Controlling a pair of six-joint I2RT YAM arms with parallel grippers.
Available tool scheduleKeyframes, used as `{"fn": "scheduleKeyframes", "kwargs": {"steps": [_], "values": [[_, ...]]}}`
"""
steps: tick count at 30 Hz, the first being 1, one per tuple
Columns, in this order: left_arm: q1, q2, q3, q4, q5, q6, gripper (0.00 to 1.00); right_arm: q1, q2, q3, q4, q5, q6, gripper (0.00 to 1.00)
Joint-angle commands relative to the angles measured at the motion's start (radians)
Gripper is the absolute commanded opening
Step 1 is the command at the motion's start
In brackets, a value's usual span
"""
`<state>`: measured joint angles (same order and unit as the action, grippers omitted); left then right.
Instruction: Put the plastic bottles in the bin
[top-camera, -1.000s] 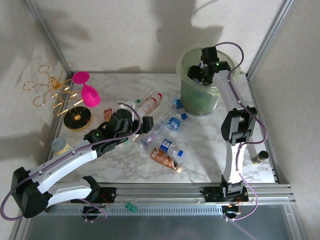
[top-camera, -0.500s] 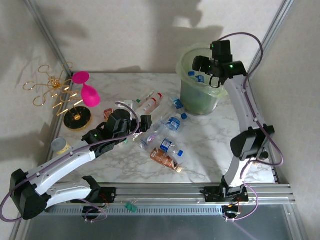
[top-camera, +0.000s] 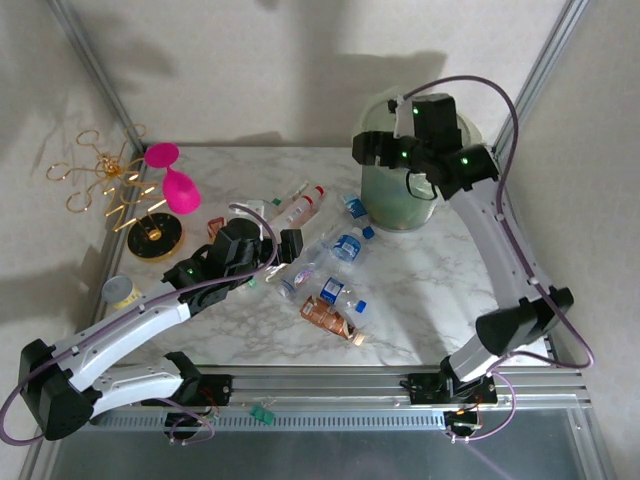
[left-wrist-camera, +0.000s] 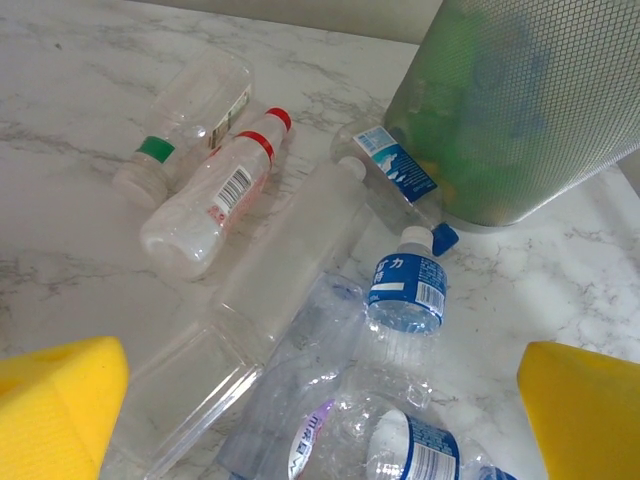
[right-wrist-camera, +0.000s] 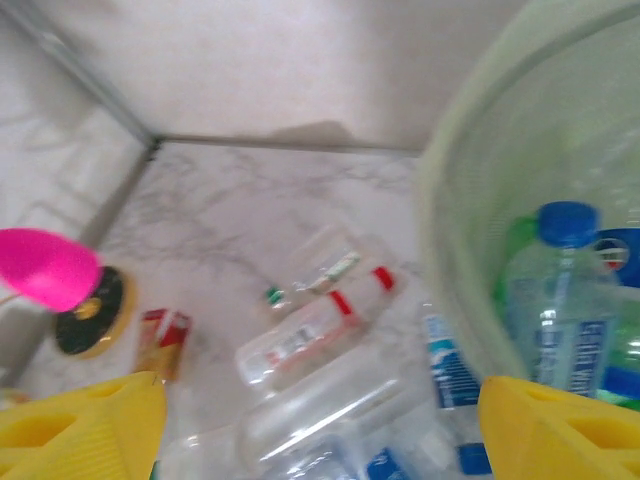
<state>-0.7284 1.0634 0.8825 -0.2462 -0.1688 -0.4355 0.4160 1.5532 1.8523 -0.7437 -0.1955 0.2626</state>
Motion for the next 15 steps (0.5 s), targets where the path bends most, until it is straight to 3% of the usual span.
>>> {"fn": "scheduleKeyframes", "kwargs": {"steps": [1,6,15], "values": [[0.002,-0.031,0.044,-0.035,0.018,-0.039,0.99,-0.004,-0.138,-0.068,0.114,-0.187,0.036,0.82],[0.002,-0.083,0.064,-0.085,0.039,-0.112,0.99,-0.003,-0.271,-0.187,0.204,-0.317,0.087,0.83],[0.001,-0.153,0.077,-0.210,-0.032,-0.260,1.00,-0.004,-0.394,-0.349,0.174,-0.220,0.079,0.83]]}}
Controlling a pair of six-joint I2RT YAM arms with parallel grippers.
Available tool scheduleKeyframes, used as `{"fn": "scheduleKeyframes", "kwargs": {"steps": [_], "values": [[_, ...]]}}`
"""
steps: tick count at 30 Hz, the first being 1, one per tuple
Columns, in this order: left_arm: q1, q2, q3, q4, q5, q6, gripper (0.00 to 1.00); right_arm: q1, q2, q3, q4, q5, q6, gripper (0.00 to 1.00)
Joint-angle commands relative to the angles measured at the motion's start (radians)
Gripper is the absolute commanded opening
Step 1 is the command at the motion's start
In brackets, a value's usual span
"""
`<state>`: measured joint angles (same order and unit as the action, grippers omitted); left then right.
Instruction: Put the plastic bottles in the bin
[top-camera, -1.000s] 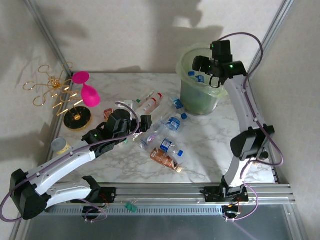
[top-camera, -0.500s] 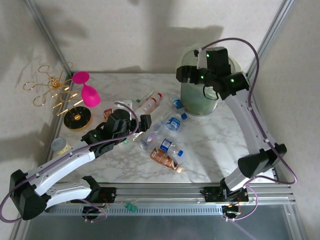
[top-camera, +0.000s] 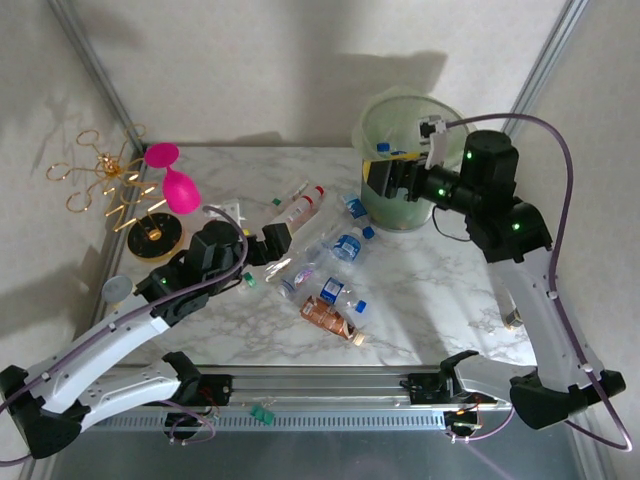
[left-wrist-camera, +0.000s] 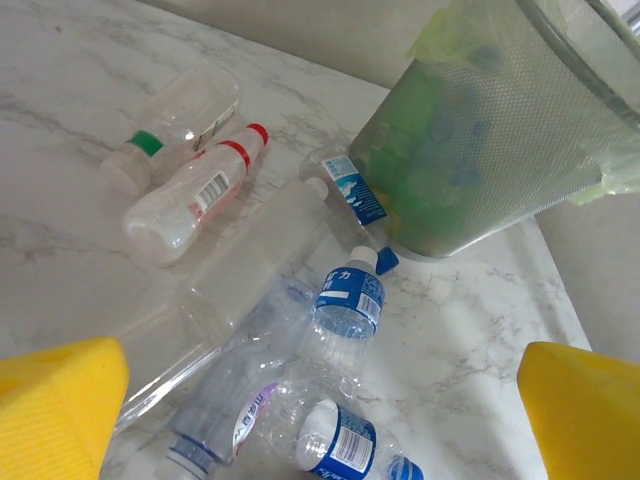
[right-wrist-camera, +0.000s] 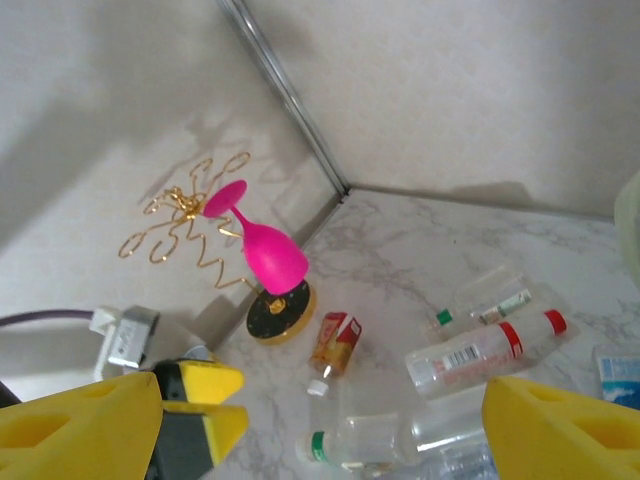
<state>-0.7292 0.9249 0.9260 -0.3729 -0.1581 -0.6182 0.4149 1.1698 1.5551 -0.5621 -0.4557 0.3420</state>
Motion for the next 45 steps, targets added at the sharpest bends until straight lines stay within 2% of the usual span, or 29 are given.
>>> {"fn": "scheduleKeyframes", "kwargs": {"steps": [1,3,7,10,15,20,24,29,38,45], "values": [[0.002,-0.014,0.038,-0.101,-0.055,-0.095,1.00,0.001,-0.017,-0.073,-0.023,0.064,-0.010,0.83],[0.004,-0.010,0.041,-0.128,-0.070,-0.125,1.00,0.022,-0.038,-0.118,-0.049,0.120,-0.032,0.83],[0.013,0.019,0.045,-0.159,-0.051,-0.156,1.00,0.150,-0.076,-0.252,-0.058,0.309,-0.057,0.83],[0.023,0.030,0.039,-0.172,-0.064,-0.165,1.00,0.255,-0.064,-0.349,-0.051,0.388,-0.060,0.83],[0.030,0.029,0.016,-0.167,-0.112,-0.159,1.00,0.429,0.023,-0.457,-0.013,0.440,-0.043,0.86],[0.031,0.019,0.026,-0.179,-0.173,-0.133,1.00,0.601,0.132,-0.531,0.044,0.449,-0.011,0.84],[0.031,-0.001,0.037,-0.188,-0.227,-0.096,1.00,0.715,0.278,-0.530,0.001,0.552,0.041,0.80],[0.031,-0.029,0.030,-0.169,-0.247,-0.058,1.00,0.751,0.387,-0.548,-0.002,0.584,0.057,0.79],[0.030,-0.032,0.006,-0.162,-0.233,-0.031,1.00,0.751,0.490,-0.522,-0.009,0.620,0.035,0.79],[0.031,-0.032,0.002,-0.155,-0.221,-0.025,1.00,0.752,0.532,-0.524,0.001,0.632,0.004,0.74]]}}
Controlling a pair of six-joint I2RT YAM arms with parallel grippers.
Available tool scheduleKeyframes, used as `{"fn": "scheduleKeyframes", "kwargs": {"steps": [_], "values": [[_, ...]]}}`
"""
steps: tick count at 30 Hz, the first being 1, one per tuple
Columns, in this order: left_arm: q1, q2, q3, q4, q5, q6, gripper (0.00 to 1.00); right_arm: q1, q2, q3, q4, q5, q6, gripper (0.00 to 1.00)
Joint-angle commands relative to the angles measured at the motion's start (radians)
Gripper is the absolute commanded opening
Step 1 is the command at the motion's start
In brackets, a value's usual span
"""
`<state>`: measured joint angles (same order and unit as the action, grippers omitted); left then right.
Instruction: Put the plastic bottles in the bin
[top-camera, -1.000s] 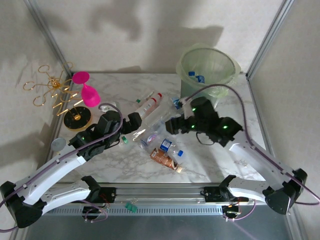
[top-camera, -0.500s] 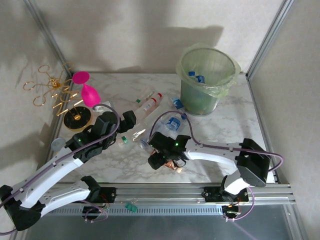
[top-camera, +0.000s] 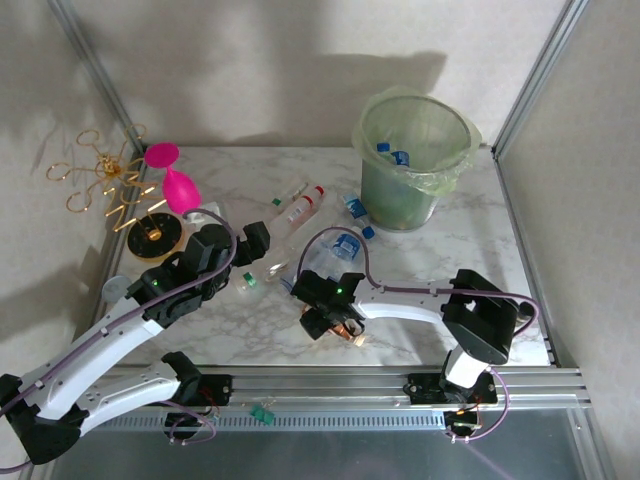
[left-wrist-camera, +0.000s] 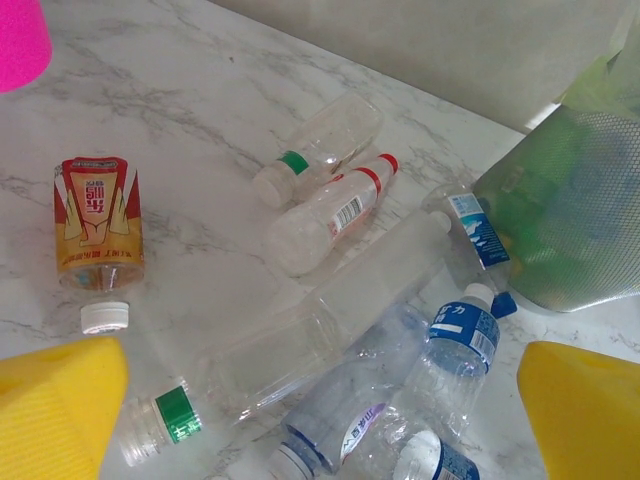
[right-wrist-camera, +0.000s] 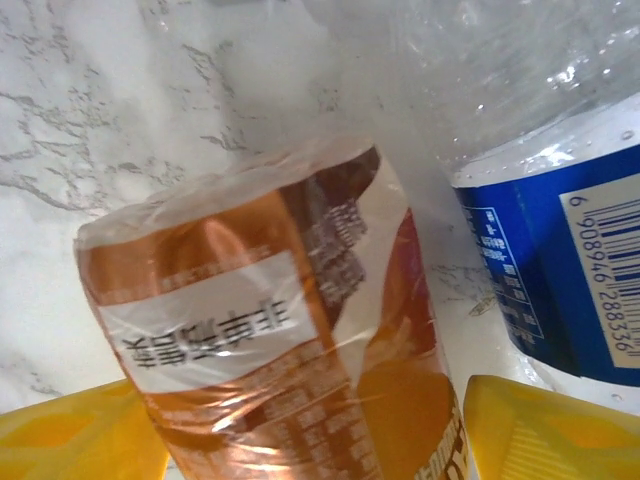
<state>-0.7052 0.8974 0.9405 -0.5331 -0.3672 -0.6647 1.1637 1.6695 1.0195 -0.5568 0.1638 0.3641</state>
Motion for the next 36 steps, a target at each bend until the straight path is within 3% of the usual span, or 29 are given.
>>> {"fn": "scheduleKeyframes", "kwargs": {"steps": [1,11,23,28,36], "values": [[0.007,-0.004,-0.011,0.007,-0.009,0.022,1.00,0.004,0.035,0.012,-0.002,0.010,-0.022,0.73],[0.006,-0.002,0.012,-0.003,0.011,0.033,1.00,0.003,0.022,0.026,-0.010,-0.009,-0.058,0.57],[0.006,-0.003,0.027,0.003,0.019,0.036,1.00,-0.011,-0.225,0.091,-0.018,-0.064,-0.093,0.54],[0.006,0.000,0.041,0.014,0.027,0.035,1.00,-0.096,-0.350,0.112,0.003,-0.099,-0.082,0.55],[0.006,0.019,0.046,0.028,0.053,0.046,1.00,-0.353,-0.574,0.156,0.021,-0.173,-0.049,0.56]]}}
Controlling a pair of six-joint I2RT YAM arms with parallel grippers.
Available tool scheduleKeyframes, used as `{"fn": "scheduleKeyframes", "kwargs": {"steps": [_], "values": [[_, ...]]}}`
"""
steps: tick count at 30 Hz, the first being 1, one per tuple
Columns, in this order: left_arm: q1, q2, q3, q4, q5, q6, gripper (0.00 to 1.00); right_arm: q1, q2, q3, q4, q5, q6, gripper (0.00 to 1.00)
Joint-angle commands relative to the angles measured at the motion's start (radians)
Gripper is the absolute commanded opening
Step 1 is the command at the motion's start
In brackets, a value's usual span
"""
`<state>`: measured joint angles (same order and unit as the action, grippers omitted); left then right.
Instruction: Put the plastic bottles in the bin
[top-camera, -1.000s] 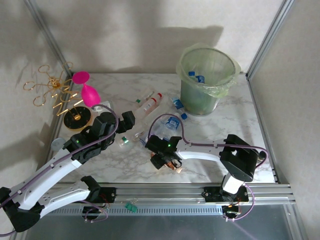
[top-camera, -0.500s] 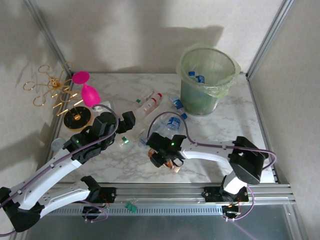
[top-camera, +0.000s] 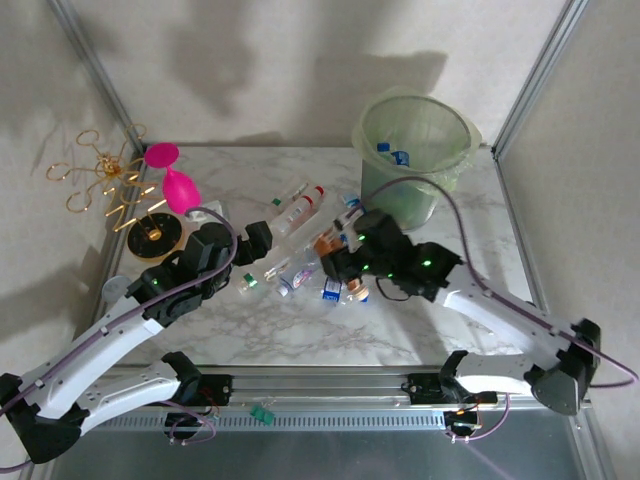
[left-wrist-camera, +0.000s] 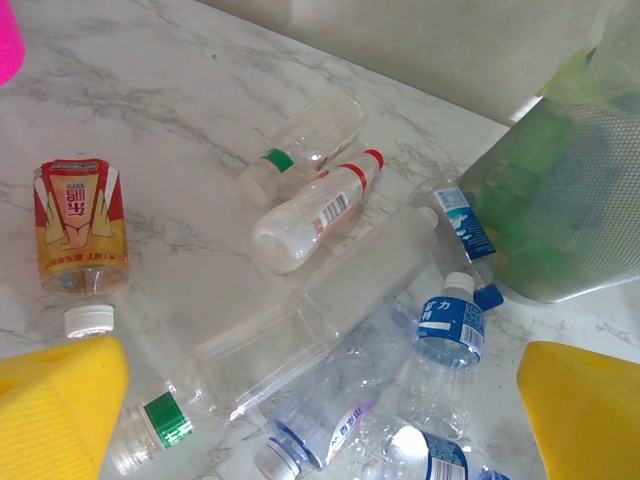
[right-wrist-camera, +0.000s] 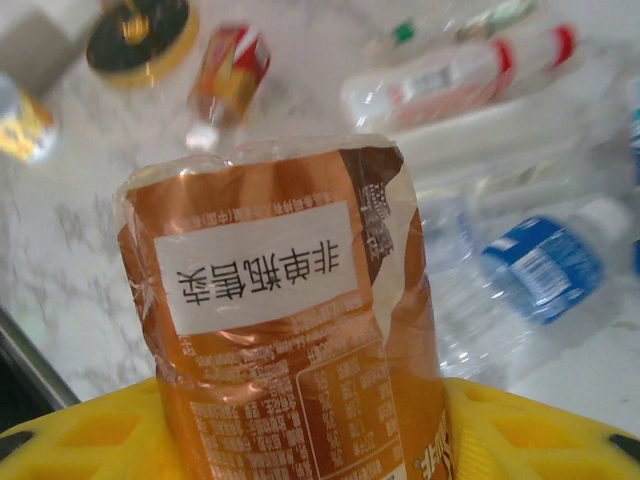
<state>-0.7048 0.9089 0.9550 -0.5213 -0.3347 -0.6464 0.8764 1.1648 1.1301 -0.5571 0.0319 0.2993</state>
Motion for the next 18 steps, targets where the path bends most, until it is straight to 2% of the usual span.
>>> {"fn": "scheduleKeyframes", "kwargs": {"steps": [1,5,11,15,18], "values": [[0.005,0.009,0.031,0.021,0.027,0.029,1.00,-0.101,-0.086,0.059,0.022,-0.045,0.018,0.56],[0.005,0.014,0.025,0.041,0.043,0.036,1.00,-0.250,-0.125,0.126,0.006,-0.034,0.013,0.56],[0.006,0.023,0.016,0.068,0.062,0.049,1.00,-0.382,-0.084,0.280,-0.023,0.061,0.020,0.56],[0.005,0.052,0.020,0.098,0.086,0.058,1.00,-0.430,-0.024,0.379,0.012,0.138,0.024,0.56],[0.006,0.074,0.025,0.122,0.098,0.072,1.00,-0.451,0.051,0.457,0.039,0.260,-0.007,0.56]]}}
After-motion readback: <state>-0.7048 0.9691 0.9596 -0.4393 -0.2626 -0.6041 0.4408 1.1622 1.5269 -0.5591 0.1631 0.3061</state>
